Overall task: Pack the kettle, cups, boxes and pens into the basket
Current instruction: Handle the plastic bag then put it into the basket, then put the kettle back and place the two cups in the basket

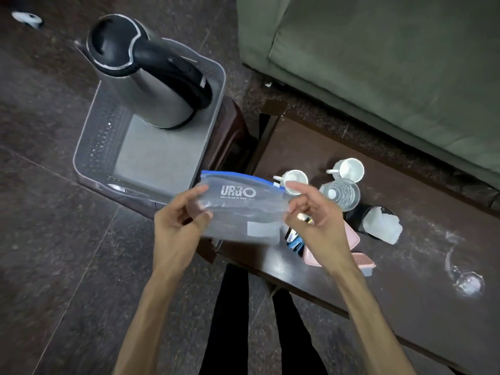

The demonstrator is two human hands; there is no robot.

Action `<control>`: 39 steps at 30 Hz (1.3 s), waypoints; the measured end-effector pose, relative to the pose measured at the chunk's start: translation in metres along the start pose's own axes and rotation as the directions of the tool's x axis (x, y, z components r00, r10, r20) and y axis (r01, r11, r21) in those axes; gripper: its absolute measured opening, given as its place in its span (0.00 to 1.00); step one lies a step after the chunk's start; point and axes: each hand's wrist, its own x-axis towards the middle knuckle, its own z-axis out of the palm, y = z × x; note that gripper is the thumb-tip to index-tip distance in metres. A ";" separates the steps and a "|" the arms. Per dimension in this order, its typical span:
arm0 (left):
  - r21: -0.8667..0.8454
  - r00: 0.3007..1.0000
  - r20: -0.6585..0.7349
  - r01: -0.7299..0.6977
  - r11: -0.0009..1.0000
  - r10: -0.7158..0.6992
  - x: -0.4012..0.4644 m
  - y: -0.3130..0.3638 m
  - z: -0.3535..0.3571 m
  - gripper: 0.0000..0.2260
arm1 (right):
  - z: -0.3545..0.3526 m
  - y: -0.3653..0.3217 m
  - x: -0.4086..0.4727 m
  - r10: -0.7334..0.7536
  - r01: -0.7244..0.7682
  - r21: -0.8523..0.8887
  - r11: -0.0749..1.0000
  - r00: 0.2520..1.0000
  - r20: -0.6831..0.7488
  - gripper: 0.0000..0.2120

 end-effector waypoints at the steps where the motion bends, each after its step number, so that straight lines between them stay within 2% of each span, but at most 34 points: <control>1: 0.033 1.000 -0.006 -0.006 0.999 0.006 0.005 0.004 -0.005 0.24 | 0.007 -0.005 0.004 -0.016 0.017 -0.082 0.996 1.000 0.015 0.23; 3: 0.101 1.000 -0.016 -0.022 0.995 0.023 0.015 0.011 -0.016 0.20 | 0.020 -0.015 0.012 -0.027 0.032 -0.155 0.987 0.999 0.033 0.17; 5: 0.151 0.998 -0.040 -0.037 0.988 0.044 0.026 0.018 -0.027 0.14 | 0.034 -0.026 0.022 -0.044 0.050 -0.158 0.986 0.998 0.044 0.12; 9: 0.231 0.977 -0.118 -0.149 0.962 0.180 0.049 0.034 -0.051 0.06 | 0.066 -0.044 0.047 -0.042 0.048 -0.059 0.997 0.994 0.105 0.04; 11: 0.256 0.969 -0.164 -0.142 0.956 0.187 0.065 0.037 -0.065 0.03 | 0.089 -0.048 0.062 -0.027 0.033 -0.044 0.999 0.990 0.135 0.03; 14: 0.229 0.950 -0.269 -0.100 0.968 0.161 0.096 0.039 -0.088 0.05 | 0.136 -0.050 0.084 -0.001 0.008 -0.054 0.998 0.992 0.124 0.01; 17: 0.366 0.923 -0.323 -0.080 0.927 0.207 0.127 0.035 -0.109 0.16 | 0.184 -0.050 0.107 0.058 -0.056 -0.118 0.991 0.998 0.010 0.02; 19: 0.537 0.924 -0.302 -0.040 0.843 0.236 0.143 0.028 -0.120 0.25 | 0.210 -0.050 0.118 0.056 -0.054 -0.350 0.935 0.998 -0.004 0.05; 21: 0.677 0.942 -0.250 0.005 0.736 0.224 0.152 0.020 -0.124 0.30 | 0.227 -0.051 0.124 0.039 0.002 -0.663 0.749 0.998 0.047 0.13; 23: 0.775 0.969 -0.138 -0.023 0.631 0.205 0.155 0.007 -0.120 0.27 | 0.239 -0.052 0.125 0.012 0.083 -0.809 0.581 0.994 0.110 0.26; 25: 0.840 0.986 -0.012 -0.080 0.537 0.166 0.152 -0.007 -0.114 0.23 | 0.248 -0.052 0.122 -0.090 0.192 -0.817 0.543 0.981 0.171 0.33; 27: 0.867 0.989 0.040 -0.105 0.487 0.143 0.149 -0.019 -0.109 0.23 | 0.252 -0.051 0.120 -0.196 0.312 -0.795 0.520 0.950 0.244 0.29; 28: 0.873 0.988 0.039 -0.108 0.476 0.152 0.148 -0.022 -0.108 0.23 | 0.253 -0.049 0.120 -0.192 0.349 -0.794 0.498 0.937 0.292 0.25; 30: 0.886 0.981 0.019 -0.106 0.451 0.192 0.148 -0.025 -0.107 0.22 | 0.254 -0.040 0.122 -0.078 0.364 -0.803 0.471 0.924 0.373 0.21; 33: 0.901 0.979 0.050 -0.130 0.414 0.200 0.154 -0.028 -0.108 0.22 | 0.256 -0.025 0.123 0.108 0.356 -0.832 0.425 0.893 0.437 0.23; 36: 0.907 0.988 0.118 -0.149 0.394 0.103 0.159 -0.033 -0.109 0.20 | 0.262 -0.016 0.124 0.091 0.399 -0.823 0.404 0.878 0.470 0.27; 39: 0.932 0.992 0.110 -0.123 0.341 0.058 0.160 -0.033 -0.107 0.18 | 0.265 -0.015 0.125 0.072 0.388 -0.825 0.412 0.888 0.454 0.28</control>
